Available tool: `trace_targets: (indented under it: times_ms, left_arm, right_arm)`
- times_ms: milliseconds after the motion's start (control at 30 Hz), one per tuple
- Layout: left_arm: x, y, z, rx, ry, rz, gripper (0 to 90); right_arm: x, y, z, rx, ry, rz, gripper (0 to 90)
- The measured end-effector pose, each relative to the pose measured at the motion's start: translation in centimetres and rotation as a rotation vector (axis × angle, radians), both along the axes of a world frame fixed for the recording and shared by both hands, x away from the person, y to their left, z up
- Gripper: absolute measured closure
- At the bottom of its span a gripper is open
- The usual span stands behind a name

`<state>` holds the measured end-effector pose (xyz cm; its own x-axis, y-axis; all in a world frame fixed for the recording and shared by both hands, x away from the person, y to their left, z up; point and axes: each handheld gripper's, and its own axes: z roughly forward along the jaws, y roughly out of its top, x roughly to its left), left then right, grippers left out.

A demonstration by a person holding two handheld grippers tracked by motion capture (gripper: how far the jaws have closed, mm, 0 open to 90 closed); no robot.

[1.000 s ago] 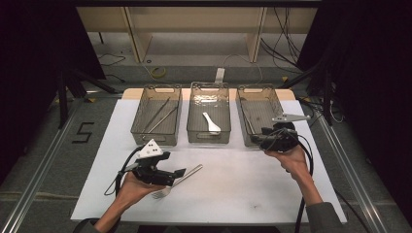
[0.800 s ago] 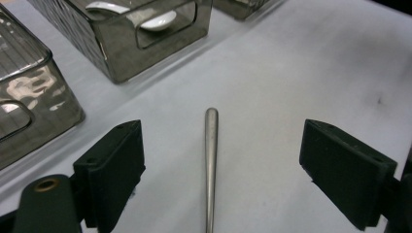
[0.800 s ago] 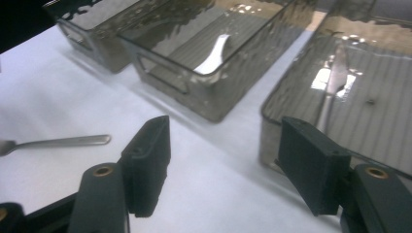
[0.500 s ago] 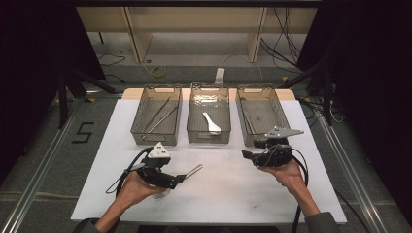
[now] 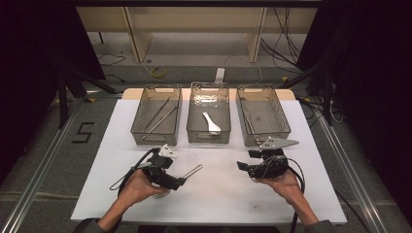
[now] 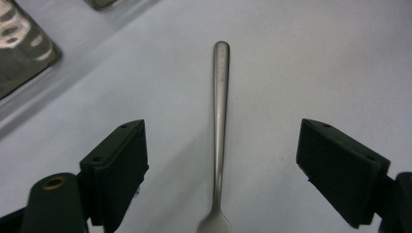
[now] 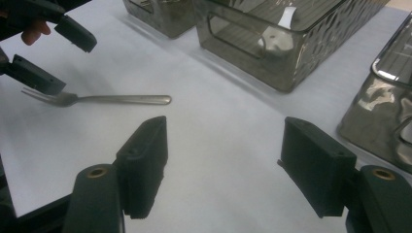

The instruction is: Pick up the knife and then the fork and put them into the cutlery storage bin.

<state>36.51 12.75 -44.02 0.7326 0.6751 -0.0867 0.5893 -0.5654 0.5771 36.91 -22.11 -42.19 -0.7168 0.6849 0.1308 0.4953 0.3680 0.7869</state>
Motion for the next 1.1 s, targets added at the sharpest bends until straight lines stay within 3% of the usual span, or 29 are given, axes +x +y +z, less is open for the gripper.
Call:
trace_targets:
  times_ms: [367, 600, 700, 867, 1100]
  left_arm:
    - [0.3, -0.9, -0.6, 0.123, 0.048, -0.024, 24.3]
    - [0.6, -1.2, -0.9, 0.149, 0.083, -0.046, 32.0]
    - [0.8, -1.5, -1.0, 0.195, 0.092, -0.065, 35.9]
    - [1.1, -1.7, -1.2, 0.215, 0.122, -0.091, 42.8]
    - [1.5, -1.8, -1.1, 0.246, 0.123, -0.111, 54.4]
  right_arm:
    - [-1.2, 0.3, -0.3, -0.008, 0.006, 0.027, 31.7]
    - [-1.7, 0.4, -0.5, -0.009, 0.011, 0.034, 31.6]
    - [-1.8, 0.6, -0.7, -0.012, 0.014, 0.041, 31.6]
    - [-2.1, 0.8, -0.8, -0.02, 0.018, 0.053, 31.5]
    - [-2.4, 0.9, -0.9, -0.028, 0.023, 0.06, 31.5]
